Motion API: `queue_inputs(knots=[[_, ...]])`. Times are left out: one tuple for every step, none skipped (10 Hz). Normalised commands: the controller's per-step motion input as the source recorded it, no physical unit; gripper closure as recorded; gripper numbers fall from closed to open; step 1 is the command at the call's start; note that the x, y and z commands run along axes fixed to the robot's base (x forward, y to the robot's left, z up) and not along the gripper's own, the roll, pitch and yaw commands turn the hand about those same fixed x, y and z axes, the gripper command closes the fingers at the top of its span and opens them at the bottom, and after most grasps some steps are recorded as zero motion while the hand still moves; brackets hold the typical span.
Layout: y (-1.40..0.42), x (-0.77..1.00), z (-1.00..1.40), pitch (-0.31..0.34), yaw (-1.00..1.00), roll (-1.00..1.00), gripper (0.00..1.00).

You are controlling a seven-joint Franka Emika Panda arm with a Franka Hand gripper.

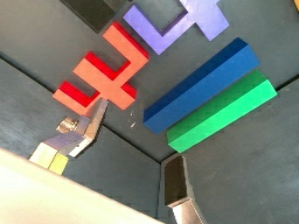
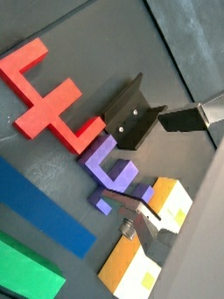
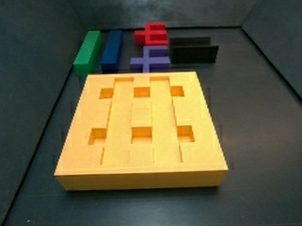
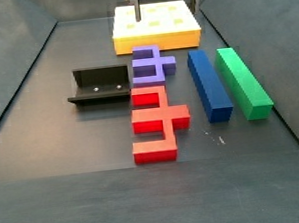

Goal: Pick up the green object. Move up. Move to above the board. Insert the green object.
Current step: Pick up the green object.

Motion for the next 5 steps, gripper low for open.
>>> queue_inputs(knots=[[0.0, 0.01, -0.02, 0.02, 0.02, 0.03, 0.0], [-0.24, -0.2, -0.44, -0.039, 0.0, 0.08, 0.0], [-0.38, -0.67, -0.53, -0.16, 0.0, 0.13, 0.0], [-0.31, -0.84, -0.27, -0.196, -0.06, 0.06, 0.0], [-0.14, -0.8, -0.07, -0.2, -0.03, 0.0, 0.0]])
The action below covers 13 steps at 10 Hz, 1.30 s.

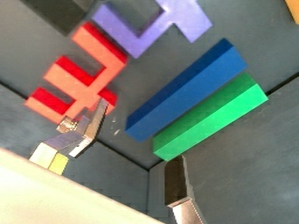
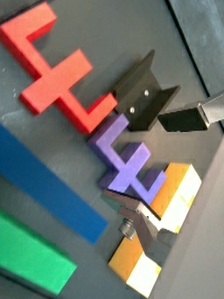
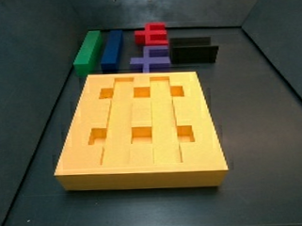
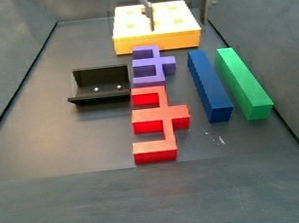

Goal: Pick up the green object. Move up. Move to above the board. Insert the green object.
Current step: Pick up the green object.

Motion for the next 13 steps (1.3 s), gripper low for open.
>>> queue_inputs(knots=[[-0.15, -0.65, 0.0, -0.183, -0.02, 0.01, 0.0], [-0.13, -0.61, 0.0, -0.179, -0.03, 0.02, 0.0], [-0.1, -0.53, 0.0, -0.173, -0.02, 0.03, 0.0], [-0.05, -0.42, -0.16, -0.103, 0.0, 0.07, 0.0], [0.0, -0.15, -0.23, 0.0, 0.0, 0.05, 0.0], [0.0, -0.13, -0.31, 0.0, 0.0, 0.03, 0.0], [0.0, -0.01, -0.4, 0.003, 0.0, 0.0, 0.0], [0.0, -0.18, -0.51, 0.0, 0.0, 0.0, 0.0], [0.0, -0.42, -0.65, -0.03, 0.0, 0.0, 0.0], [0.04, -0.56, -0.72, -0.059, 0.0, 0.01, 0.0], [0.11, -0.59, -0.7, -0.057, 0.0, 0.01, 0.0], [0.15, -0.45, -0.48, -0.017, 0.0, 0.0, 0.0], [0.17, -0.08, -0.25, 0.029, 0.0, 0.04, 0.0]])
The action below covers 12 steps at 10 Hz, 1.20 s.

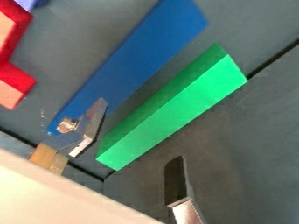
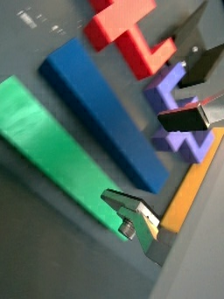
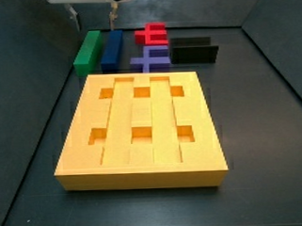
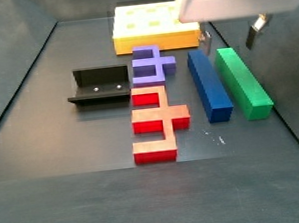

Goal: Pick up the green object. Move up. Move to above the board. Insert the green object.
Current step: Pick up the green object.

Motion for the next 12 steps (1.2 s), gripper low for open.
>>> queue_inputs(knots=[[0.09, -0.06, -0.23, 0.039, 0.0, 0.11, 0.0], [0.01, -0.09, -0.24, 0.0, 0.0, 0.11, 0.0], [0.0, -0.14, -0.13, -0.041, 0.0, 0.07, 0.0], [0.0, -0.27, -0.17, -0.091, 0.0, 0.08, 0.0], [0.0, -0.27, -0.21, -0.099, 0.0, 0.1, 0.0], [0.0, -0.27, -0.26, -0.111, -0.01, 0.09, 0.0], [0.0, -0.13, -0.33, -0.171, -0.01, 0.0, 0.0], [0.0, 0.0, -0.31, -0.103, -0.02, 0.04, 0.0], [0.01, -0.01, -0.31, -0.103, -0.05, 0.04, 0.0], [0.01, 0.0, -0.29, -0.09, -0.06, 0.04, 0.0], [0.01, -0.12, -0.17, -0.059, -0.03, 0.06, 0.0], [0.03, -0.17, 0.0, -0.016, -0.01, 0.02, 0.0]])
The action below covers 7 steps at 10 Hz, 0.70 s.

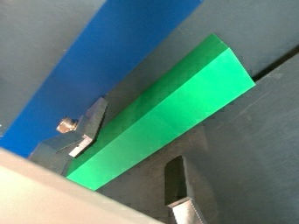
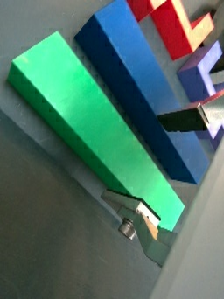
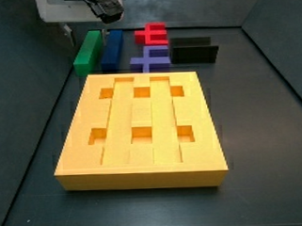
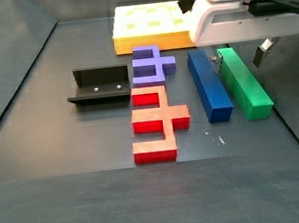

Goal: Pick up the green object. Move up. Move to above the board. Insert the green object.
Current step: Pick up the green object.

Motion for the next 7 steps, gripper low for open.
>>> queue_inputs(knots=[[0.05, -0.15, 0.0, -0.051, -0.02, 0.0, 0.0], [0.07, -0.08, -0.03, -0.014, -0.04, 0.09, 0.0], [0.1, -0.09, -0.09, -0.009, -0.06, 0.11, 0.0], [0.11, -0.1, -0.13, 0.0, -0.06, 0.13, 0.0], [0.13, -0.03, -0.16, 0.0, -0.05, 0.15, 0.0], [0.11, 0.0, -0.14, 0.0, -0.05, 0.14, 0.0], [0.12, 0.0, -0.11, 0.0, -0.05, 0.12, 0.0]])
